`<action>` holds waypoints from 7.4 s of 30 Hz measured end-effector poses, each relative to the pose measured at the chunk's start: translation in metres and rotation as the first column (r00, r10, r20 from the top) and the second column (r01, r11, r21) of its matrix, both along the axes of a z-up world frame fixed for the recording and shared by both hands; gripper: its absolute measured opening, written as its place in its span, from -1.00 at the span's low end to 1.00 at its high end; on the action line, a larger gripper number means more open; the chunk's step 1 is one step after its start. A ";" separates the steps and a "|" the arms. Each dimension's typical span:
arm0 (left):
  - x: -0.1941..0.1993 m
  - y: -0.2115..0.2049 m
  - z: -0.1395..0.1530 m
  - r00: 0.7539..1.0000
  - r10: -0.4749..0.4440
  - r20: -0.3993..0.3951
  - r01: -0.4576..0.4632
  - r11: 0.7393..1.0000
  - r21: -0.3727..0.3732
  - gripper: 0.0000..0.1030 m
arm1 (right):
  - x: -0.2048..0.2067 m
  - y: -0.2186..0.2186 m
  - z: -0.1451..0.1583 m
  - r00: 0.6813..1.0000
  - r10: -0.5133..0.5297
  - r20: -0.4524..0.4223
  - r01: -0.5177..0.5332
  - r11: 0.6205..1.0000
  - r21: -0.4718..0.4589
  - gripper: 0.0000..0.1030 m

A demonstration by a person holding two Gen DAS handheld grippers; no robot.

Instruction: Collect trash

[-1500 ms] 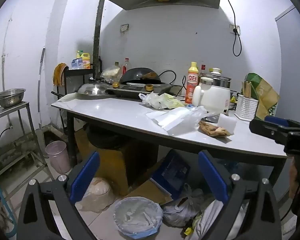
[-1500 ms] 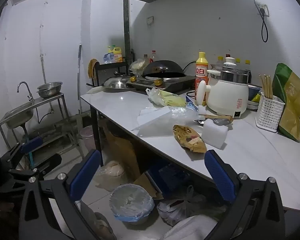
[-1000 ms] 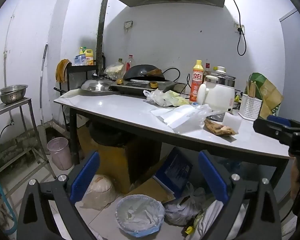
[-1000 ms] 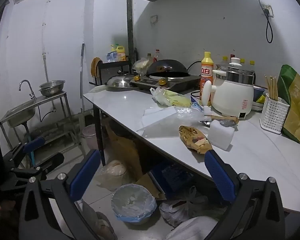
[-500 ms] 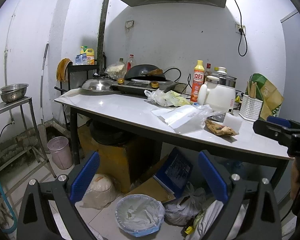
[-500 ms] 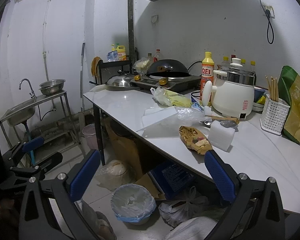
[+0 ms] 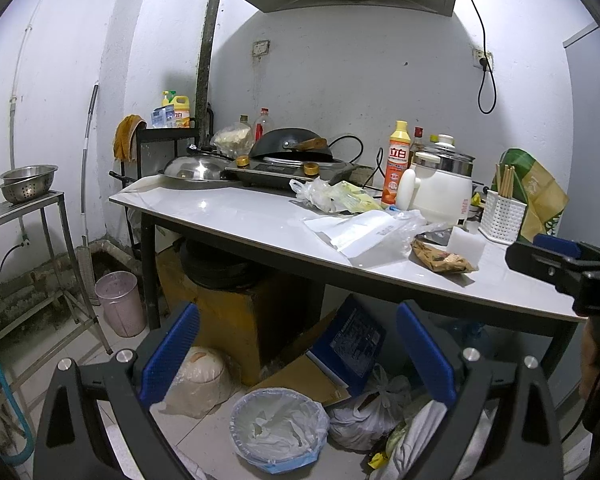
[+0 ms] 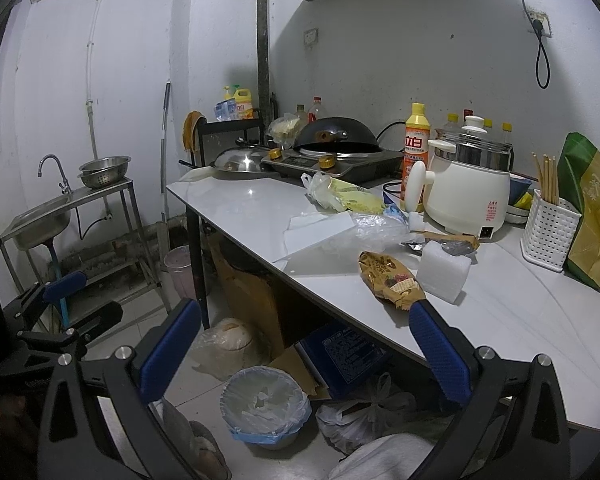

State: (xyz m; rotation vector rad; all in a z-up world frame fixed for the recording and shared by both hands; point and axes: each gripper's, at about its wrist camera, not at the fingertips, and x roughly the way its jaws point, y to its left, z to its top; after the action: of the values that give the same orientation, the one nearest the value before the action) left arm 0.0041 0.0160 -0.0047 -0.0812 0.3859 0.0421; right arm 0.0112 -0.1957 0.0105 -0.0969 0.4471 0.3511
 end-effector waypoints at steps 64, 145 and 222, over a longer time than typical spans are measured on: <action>0.030 0.003 0.010 0.998 -0.036 -0.053 0.035 0.999 -0.020 1.00 | 0.020 -0.006 0.007 0.999 -0.036 -0.017 0.036 0.999 0.000 1.00; 0.269 0.022 -0.018 0.960 -0.145 -0.240 0.134 0.989 -0.065 1.00 | 0.274 0.007 0.004 0.986 -0.032 -0.165 0.002 0.984 -0.179 -0.70; 0.366 0.033 0.104 0.958 -0.266 -0.107 0.262 0.964 -0.049 -0.57 | 0.173 -0.062 0.073 0.992 -0.109 0.064 0.114 0.990 -0.086 -0.70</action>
State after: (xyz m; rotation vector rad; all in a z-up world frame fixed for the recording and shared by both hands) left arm 0.3706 0.0488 0.0989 -0.0609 0.5075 -0.2249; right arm 0.1839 -0.2582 0.0835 -0.1687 0.4079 0.2174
